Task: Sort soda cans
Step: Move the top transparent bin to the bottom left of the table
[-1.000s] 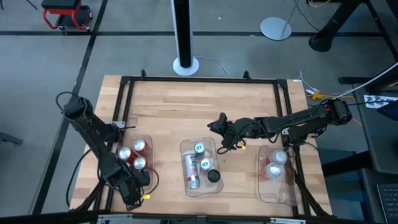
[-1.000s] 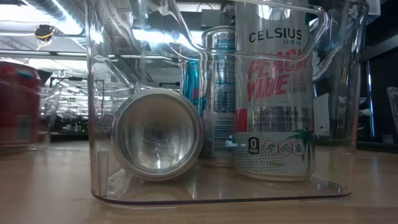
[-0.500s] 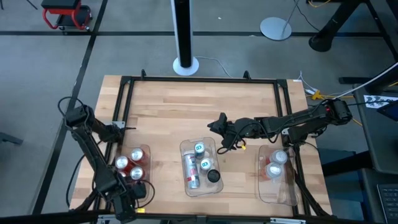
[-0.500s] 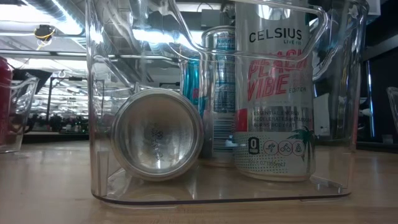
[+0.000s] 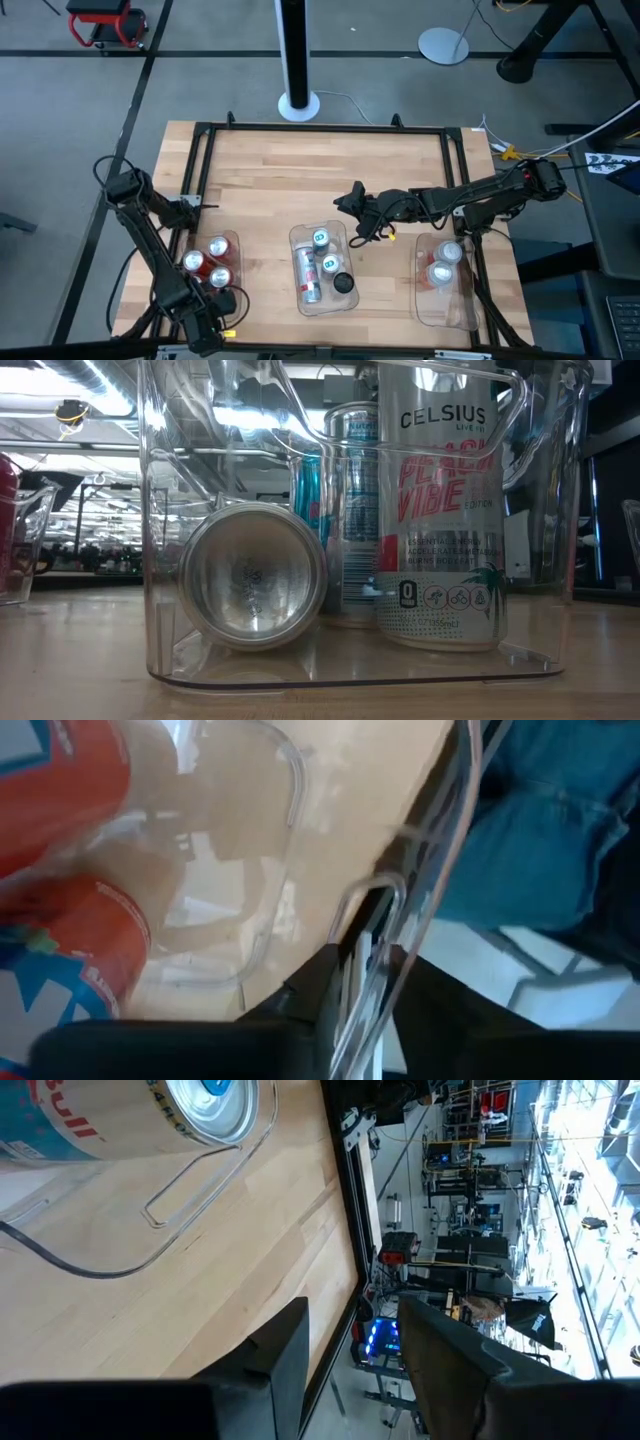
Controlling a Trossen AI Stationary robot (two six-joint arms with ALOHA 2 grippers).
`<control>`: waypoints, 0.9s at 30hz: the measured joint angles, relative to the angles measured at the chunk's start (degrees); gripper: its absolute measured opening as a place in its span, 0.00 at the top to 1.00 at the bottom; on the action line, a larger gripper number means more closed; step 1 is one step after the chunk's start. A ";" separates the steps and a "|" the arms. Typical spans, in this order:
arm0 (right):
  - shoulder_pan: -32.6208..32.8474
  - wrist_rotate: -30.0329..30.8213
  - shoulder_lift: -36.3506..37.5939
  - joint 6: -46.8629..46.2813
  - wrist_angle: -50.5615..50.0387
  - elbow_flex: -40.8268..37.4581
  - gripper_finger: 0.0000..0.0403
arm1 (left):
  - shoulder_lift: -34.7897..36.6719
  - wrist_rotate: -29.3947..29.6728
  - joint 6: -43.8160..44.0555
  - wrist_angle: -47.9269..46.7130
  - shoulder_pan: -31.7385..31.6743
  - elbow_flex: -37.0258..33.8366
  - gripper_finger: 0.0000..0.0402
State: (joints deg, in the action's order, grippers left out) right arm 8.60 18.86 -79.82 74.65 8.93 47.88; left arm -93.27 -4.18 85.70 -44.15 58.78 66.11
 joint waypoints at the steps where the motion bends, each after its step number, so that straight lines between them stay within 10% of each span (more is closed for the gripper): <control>1: 0.01 -0.01 0.00 0.00 0.01 0.00 0.62 | 0.02 -0.80 -0.44 0.04 0.00 0.00 0.79; 17: 0.02 -0.08 -0.01 0.02 0.03 0.00 0.62 | 5.45 -2.99 -1.24 -1.82 -2.44 -0.02 0.73; 27: 0.01 -0.25 0.00 0.04 0.06 0.02 0.62 | 15.07 15.86 -7.54 -7.62 -9.03 -0.02 0.73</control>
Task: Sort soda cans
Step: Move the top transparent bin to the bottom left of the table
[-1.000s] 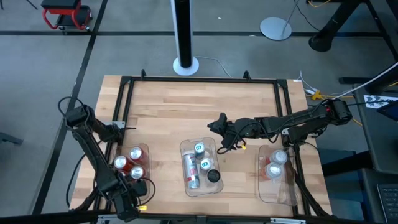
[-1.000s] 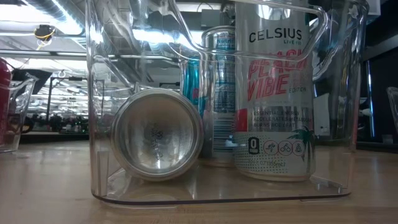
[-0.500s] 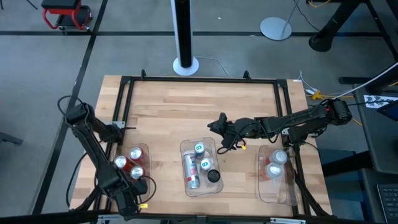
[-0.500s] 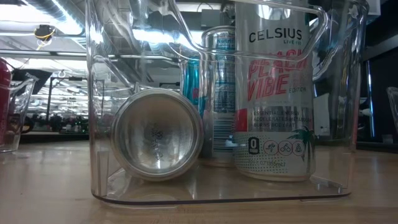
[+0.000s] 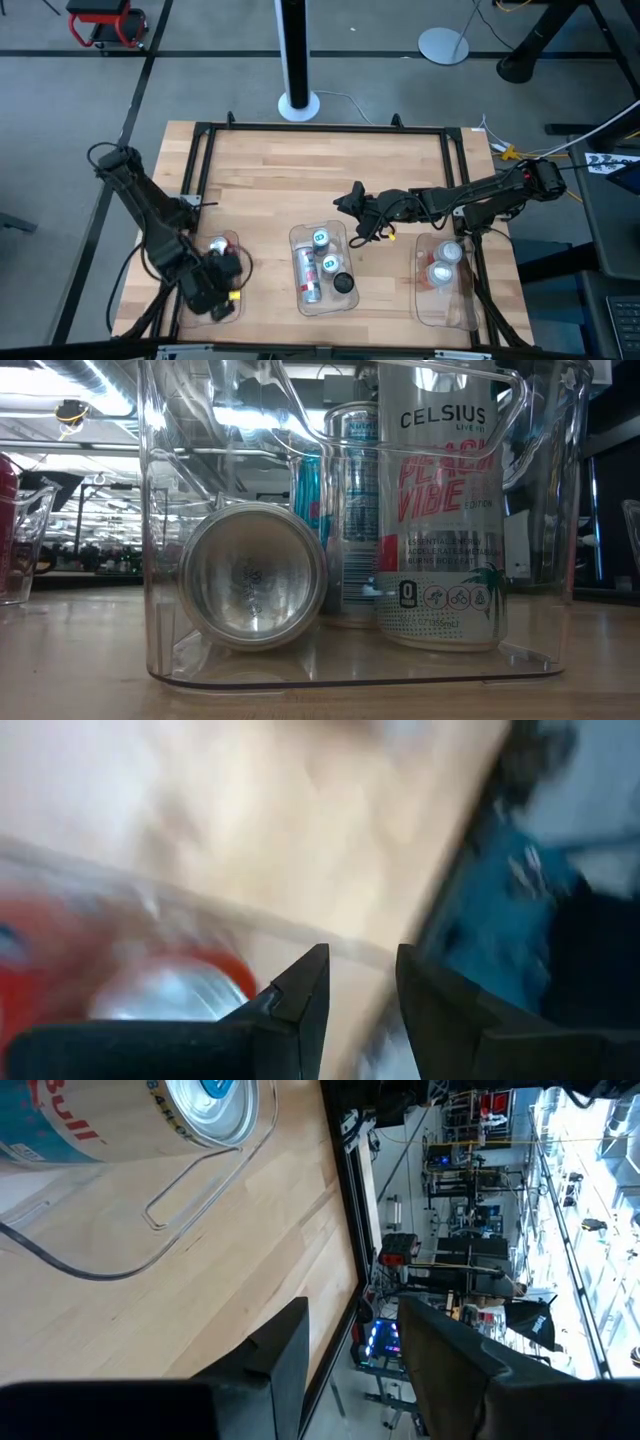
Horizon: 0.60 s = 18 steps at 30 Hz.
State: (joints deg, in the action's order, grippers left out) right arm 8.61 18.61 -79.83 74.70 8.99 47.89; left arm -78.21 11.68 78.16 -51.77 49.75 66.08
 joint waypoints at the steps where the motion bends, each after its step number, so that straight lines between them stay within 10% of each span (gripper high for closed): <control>1: 0.01 0.00 0.00 0.00 0.03 -0.02 0.62 | 0.73 2.80 -1.15 -0.97 -1.00 0.00 0.73; 8: 0.01 -0.15 -0.01 0.00 0.14 -0.01 0.62 | 1.56 12.95 -6.86 -10.62 -9.51 -0.02 0.73; 18: 0.01 -0.17 -0.01 0.00 -0.06 0.01 0.62 | 0.87 3.20 1.80 -13.21 -15.73 -4.61 0.73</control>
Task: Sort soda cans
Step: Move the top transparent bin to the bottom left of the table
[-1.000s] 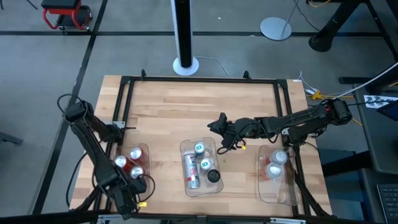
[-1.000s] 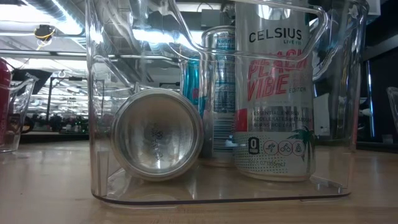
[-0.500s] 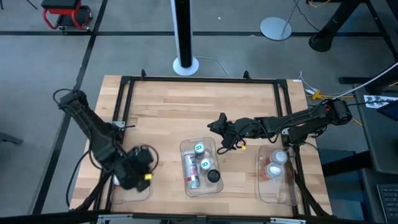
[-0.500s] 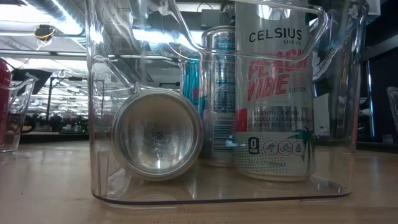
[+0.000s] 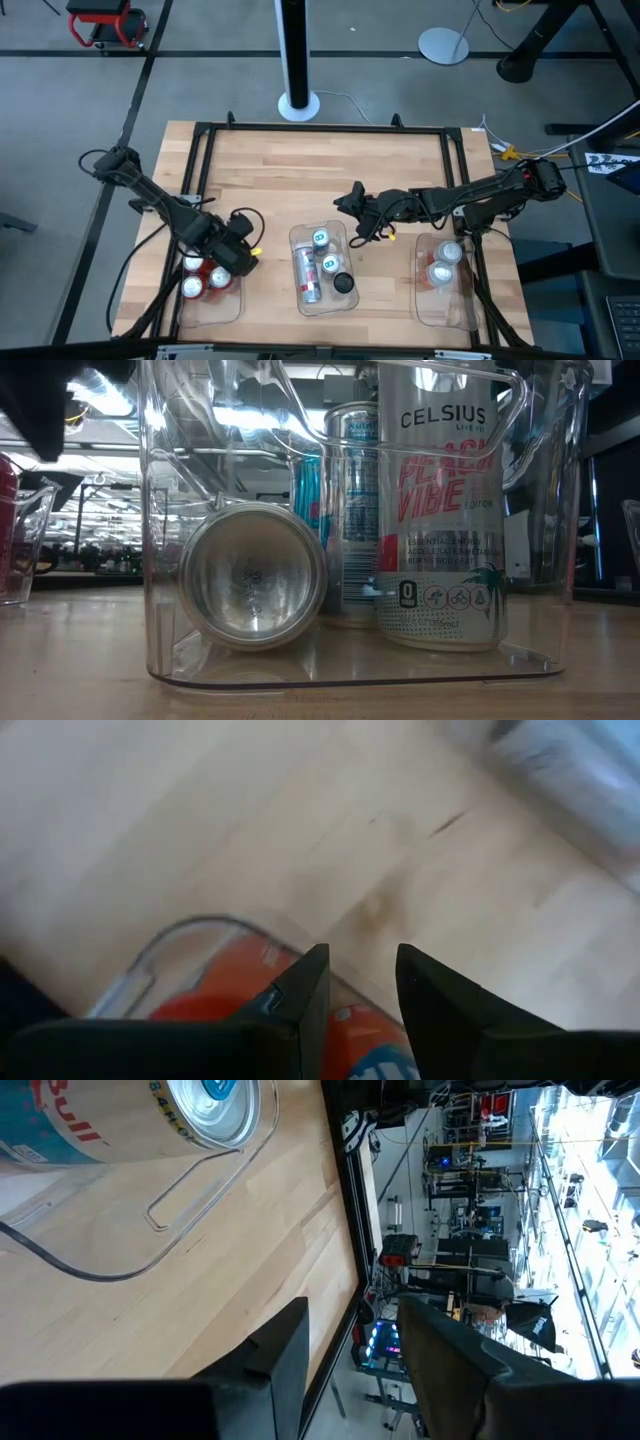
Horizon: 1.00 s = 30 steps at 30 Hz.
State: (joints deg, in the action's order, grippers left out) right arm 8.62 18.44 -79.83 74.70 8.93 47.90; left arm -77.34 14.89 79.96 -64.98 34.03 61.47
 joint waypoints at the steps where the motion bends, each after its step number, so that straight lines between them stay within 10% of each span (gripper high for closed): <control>1: 0.00 0.00 0.00 -0.04 -0.02 -0.02 0.62 | 0.00 -0.63 1.33 0.12 -0.01 -0.78 0.73; 30: 0.00 -0.02 0.00 -0.70 0.45 -0.02 0.62 | 0.05 -4.20 -2.77 3.92 -2.58 0.08 0.73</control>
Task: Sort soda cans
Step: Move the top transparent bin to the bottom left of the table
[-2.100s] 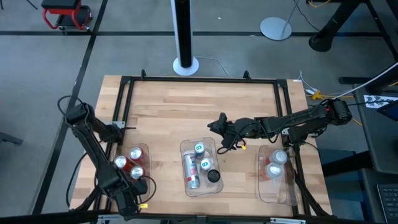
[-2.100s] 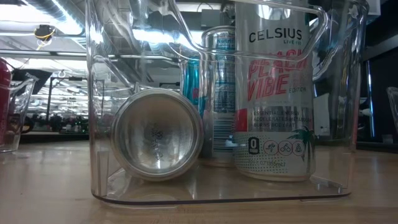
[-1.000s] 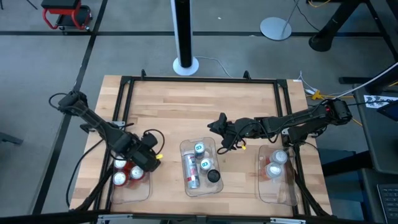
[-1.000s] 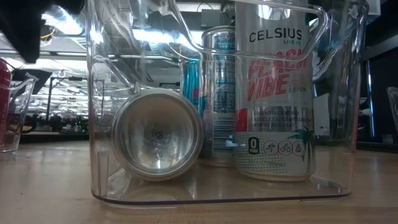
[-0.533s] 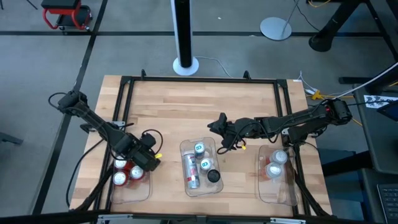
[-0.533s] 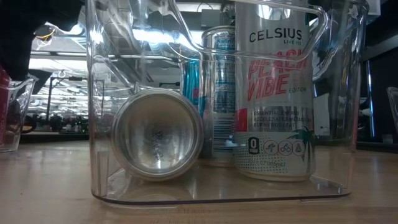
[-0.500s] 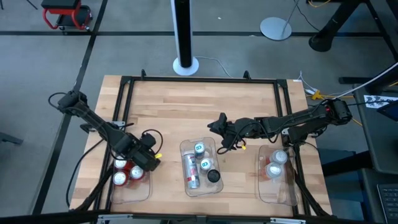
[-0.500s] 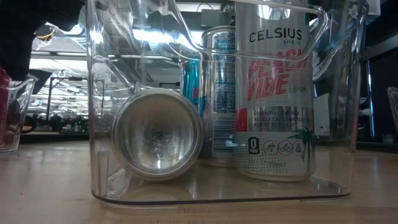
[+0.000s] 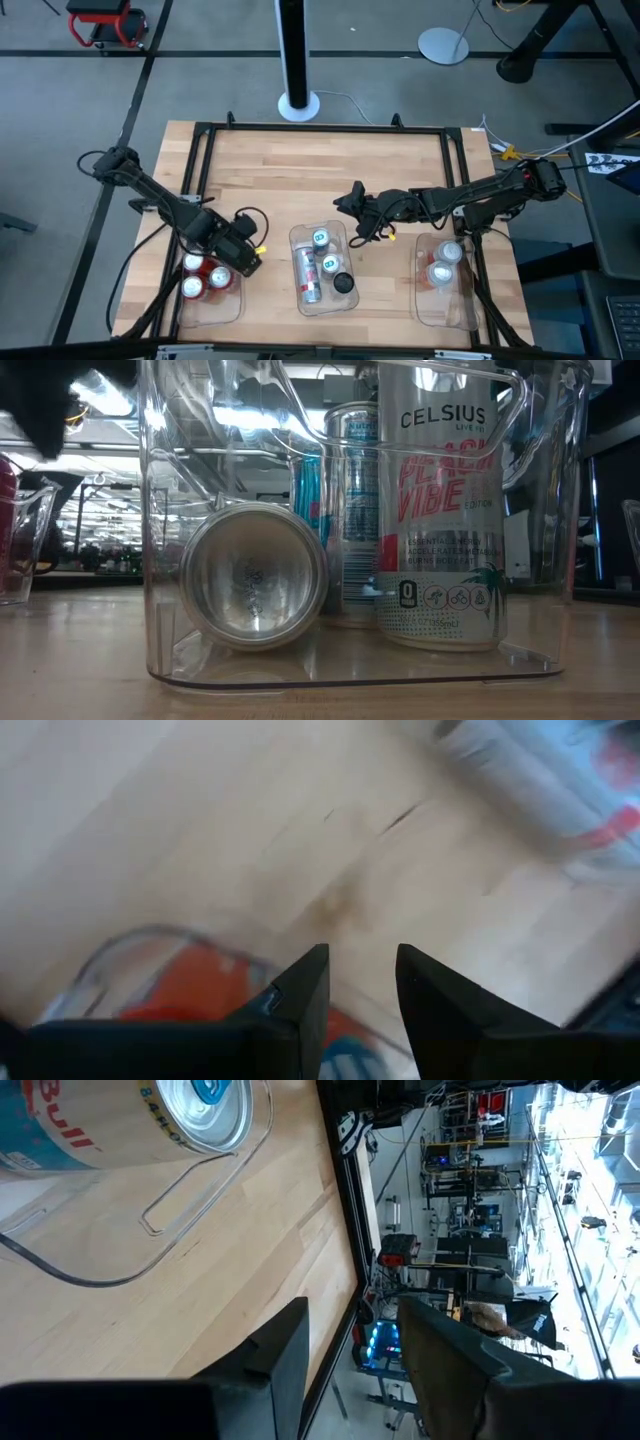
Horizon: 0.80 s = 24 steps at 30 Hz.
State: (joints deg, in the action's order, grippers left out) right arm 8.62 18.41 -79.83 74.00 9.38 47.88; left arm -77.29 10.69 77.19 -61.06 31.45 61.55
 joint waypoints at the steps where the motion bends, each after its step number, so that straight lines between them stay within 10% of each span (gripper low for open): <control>1: 0.00 0.00 0.01 0.00 -0.01 0.00 0.62 | 0.06 0.03 -1.97 0.04 -0.59 0.85 0.73; 11: -0.01 -0.02 0.00 -0.11 -0.41 0.01 0.62 | -0.10 0.41 -13.11 -0.54 -5.37 2.46 0.67; 24: -0.01 -0.02 0.00 -0.20 -0.47 0.01 0.62 | -0.06 -1.90 -1.51 -10.08 -6.96 2.48 0.38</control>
State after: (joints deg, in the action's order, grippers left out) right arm 8.61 18.39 -79.83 73.80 8.91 47.89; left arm -77.35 8.79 75.68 -71.13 24.49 64.03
